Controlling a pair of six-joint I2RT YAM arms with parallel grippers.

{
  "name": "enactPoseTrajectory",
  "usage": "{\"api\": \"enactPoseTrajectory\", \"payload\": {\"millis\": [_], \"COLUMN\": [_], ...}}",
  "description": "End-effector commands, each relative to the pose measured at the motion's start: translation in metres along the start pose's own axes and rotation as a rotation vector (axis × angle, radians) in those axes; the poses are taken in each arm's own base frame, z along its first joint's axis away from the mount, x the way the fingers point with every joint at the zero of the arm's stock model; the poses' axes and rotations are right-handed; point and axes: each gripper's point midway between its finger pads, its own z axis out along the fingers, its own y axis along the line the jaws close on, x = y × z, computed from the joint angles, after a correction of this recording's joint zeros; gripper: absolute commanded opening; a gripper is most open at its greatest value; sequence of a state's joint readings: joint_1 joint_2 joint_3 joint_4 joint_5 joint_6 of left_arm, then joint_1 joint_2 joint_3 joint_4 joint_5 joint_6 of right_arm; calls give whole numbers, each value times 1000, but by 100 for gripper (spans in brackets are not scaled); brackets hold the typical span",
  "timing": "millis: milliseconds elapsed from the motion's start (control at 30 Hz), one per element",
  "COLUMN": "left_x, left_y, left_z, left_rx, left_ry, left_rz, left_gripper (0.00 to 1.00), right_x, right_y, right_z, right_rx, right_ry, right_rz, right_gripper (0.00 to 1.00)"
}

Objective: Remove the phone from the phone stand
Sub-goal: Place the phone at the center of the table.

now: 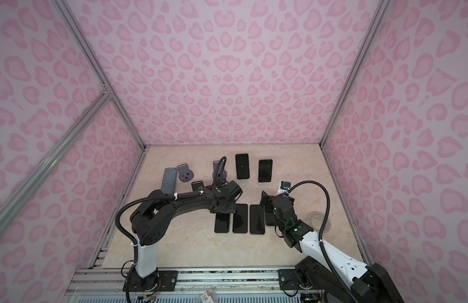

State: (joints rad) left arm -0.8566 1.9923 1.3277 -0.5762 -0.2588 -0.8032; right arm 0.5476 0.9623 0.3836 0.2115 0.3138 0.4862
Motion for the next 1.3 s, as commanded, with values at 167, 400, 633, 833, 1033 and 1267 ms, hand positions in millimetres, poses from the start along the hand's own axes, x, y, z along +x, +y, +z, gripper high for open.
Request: {"api": "enactPoseTrajectory", "payload": {"millis": [167, 400, 633, 833, 1033, 1267], "left_x": [4, 2, -2, -18, -39, -75], "left_y": [4, 1, -1, 6, 22, 31], "left_z": [-4, -4, -12, -44, -87, -174], "left_rx": [-19, -17, 1, 31, 13, 80], "left_ry": [8, 0, -14, -123, -241, -438], "left_rz": [-6, -5, -6, 3, 11, 89], "left_gripper": [79, 80, 80, 81, 83, 83], "right_x": [-4, -3, -2, -3, -5, -8], "right_y": [0, 1, 1, -1, -1, -12], "right_z": [0, 0, 1, 0, -2, -5], "right_rx": [2, -1, 1, 9, 10, 66], "right_ry": [-13, -10, -8, -12, -20, -50], "right_rz": [8, 8, 6, 6, 6, -4], "right_gripper": [98, 98, 98, 98, 98, 98]}}
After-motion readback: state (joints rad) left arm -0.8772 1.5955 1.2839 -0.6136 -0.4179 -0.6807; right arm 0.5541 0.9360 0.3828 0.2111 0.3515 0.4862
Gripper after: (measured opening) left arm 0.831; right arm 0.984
